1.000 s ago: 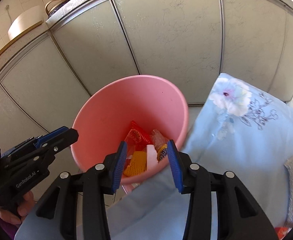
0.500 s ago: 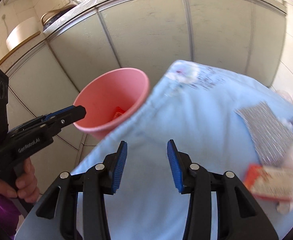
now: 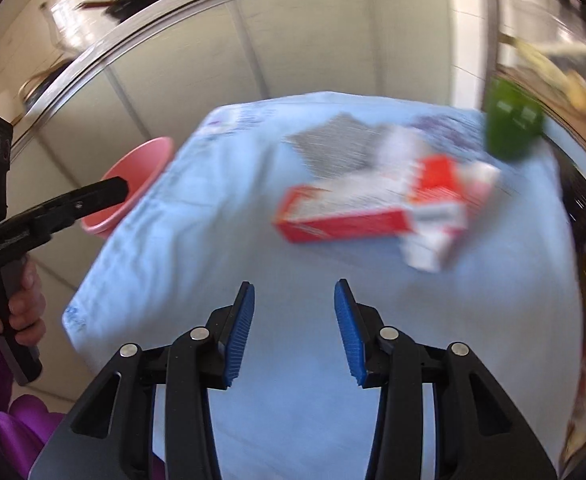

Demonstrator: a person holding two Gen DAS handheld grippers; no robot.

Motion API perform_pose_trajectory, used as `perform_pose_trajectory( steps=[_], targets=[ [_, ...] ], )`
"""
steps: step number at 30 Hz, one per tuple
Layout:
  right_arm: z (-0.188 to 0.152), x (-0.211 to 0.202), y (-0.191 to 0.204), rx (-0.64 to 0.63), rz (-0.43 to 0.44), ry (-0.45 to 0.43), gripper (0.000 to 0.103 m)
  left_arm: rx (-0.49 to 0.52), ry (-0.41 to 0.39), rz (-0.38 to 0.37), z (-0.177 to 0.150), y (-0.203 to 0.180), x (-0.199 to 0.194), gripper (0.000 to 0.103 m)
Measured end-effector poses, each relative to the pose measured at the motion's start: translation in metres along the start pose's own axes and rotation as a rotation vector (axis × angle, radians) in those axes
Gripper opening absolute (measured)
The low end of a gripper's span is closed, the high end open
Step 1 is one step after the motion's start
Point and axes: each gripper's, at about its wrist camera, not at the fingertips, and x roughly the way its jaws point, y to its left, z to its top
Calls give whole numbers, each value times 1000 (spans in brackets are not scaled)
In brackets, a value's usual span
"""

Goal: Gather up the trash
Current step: 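Return the left tool to the table and grasp the red-and-white medicine box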

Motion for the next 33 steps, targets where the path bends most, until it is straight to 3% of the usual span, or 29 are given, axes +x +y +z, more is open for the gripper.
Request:
perform_pose_trajectory(
  steps=[12,21,24,27,31,33],
  targets=[
    [-15,-4,-60,162,-97,10,42,483,191,-173,42,-71,95,50],
    [-7,4,-69,194,-113,15,42,692,284,-252,46,-97,155,51],
    [-4,8,-69,191,-108,18,42,712,305,-259,43,-100,166,52],
    [2,11,-69,184,-106,8,42,663,300,-289,46,-98,171,53],
    [10,15,-73,211,-77,-14,42,574,276,-324,45,-91,163,45],
    [14,18,-75,221,-77,-23,42,553,268,-297,41,-89,156,42]
  ],
)
